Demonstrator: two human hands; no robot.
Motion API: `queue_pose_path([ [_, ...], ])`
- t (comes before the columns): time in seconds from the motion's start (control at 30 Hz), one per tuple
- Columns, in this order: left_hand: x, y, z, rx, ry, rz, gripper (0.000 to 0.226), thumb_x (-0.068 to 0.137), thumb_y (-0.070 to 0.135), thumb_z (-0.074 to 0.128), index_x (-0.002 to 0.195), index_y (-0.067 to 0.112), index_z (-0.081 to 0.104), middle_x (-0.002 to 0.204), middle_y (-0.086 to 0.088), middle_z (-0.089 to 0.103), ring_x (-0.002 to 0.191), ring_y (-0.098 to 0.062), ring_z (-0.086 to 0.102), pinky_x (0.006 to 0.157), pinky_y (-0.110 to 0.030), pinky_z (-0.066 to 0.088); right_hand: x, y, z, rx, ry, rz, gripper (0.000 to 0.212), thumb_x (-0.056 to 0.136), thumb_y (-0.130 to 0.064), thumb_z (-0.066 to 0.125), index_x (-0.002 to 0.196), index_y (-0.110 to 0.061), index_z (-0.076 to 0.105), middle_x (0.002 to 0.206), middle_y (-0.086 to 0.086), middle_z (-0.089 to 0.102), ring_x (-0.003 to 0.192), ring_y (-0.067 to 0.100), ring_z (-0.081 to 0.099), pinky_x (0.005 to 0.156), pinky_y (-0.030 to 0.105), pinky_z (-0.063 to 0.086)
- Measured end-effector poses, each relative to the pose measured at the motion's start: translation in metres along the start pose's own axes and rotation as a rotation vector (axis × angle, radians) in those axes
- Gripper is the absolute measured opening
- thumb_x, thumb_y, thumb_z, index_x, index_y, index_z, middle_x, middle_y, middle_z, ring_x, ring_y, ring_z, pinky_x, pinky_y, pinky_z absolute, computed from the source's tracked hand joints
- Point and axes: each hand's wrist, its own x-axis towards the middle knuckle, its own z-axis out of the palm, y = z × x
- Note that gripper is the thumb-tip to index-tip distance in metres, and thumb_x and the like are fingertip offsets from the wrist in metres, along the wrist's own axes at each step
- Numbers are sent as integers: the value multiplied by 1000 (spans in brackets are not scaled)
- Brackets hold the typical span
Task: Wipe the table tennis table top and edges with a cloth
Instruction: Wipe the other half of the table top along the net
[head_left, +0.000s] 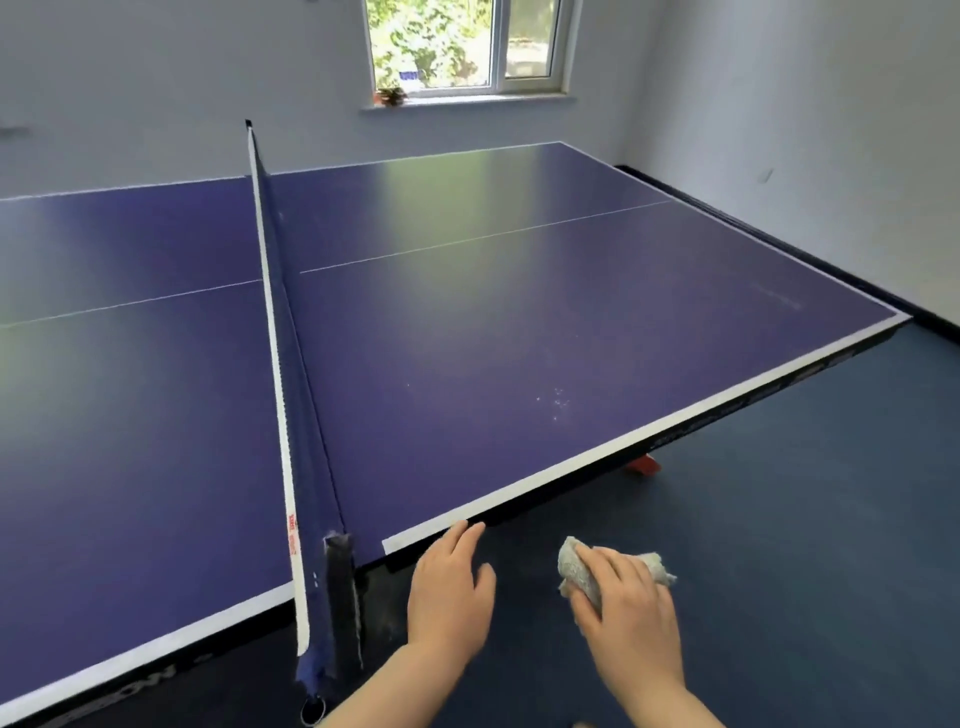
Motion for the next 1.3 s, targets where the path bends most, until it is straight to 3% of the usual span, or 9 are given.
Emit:
queue_pose_path([
  [0.07,10,-6,-5,1,74,-83,50,97,24,50,146,24,43,153,8,37,141,-10,32,116,-25,23,24,1,11,34,-51,-81,37,81,-35,70,117,-28,71,106,-16,66,100,12,64,79,37,51],
  [0.23,21,-11,-14,-6,219,-281,49,98,22,50,146,24,42,154,7,36,142,-11,31,115,-26,24,80,4,21,86,-112,-289,51,66,-32,90,113,-28,72,101,-18,67,94,9,65,75,32,53],
  [0.4,46,5,-5,-97,358,-392,49,98,20,51,146,24,43,153,6,36,142,-12,30,115,-29,25,136,8,37,109,-138,-419,48,69,-33,88,113,-31,69,103,-19,66,95,9,65,77,30,51],
  [0.53,42,4,3,-100,384,-472,48,97,19,52,145,23,44,153,6,38,141,-13,31,115,-31,26,147,-8,52,162,-255,-494,41,77,-37,81,115,-34,66,107,-19,66,100,10,63,83,33,51],
  [0.63,47,-8,-5,-91,413,-527,48,96,17,54,144,20,46,152,2,39,140,-16,33,114,-33,28,154,-27,62,171,-254,-579,43,71,-42,84,109,-37,63,102,-21,65,93,8,64,76,30,53],
  [0.77,74,-20,-18,-95,383,-531,49,96,17,54,145,19,45,153,1,39,140,-17,34,114,-36,29,174,-48,74,189,-304,-570,35,83,-40,73,115,-33,62,109,-16,65,101,12,62,83,33,51],
  [1.07,139,-44,-38,-40,291,-455,50,97,21,52,146,23,42,154,4,37,142,-15,32,113,-35,29,199,-90,93,137,-259,-471,40,76,-39,78,112,-32,64,104,-15,67,95,11,64,79,31,54],
  [1.3,157,-69,-39,86,238,-472,53,99,26,48,149,24,35,160,4,23,148,-15,17,120,-36,20,196,-103,100,172,-368,-477,43,86,-40,69,127,-33,58,121,-14,63,112,11,59,93,32,49],
])
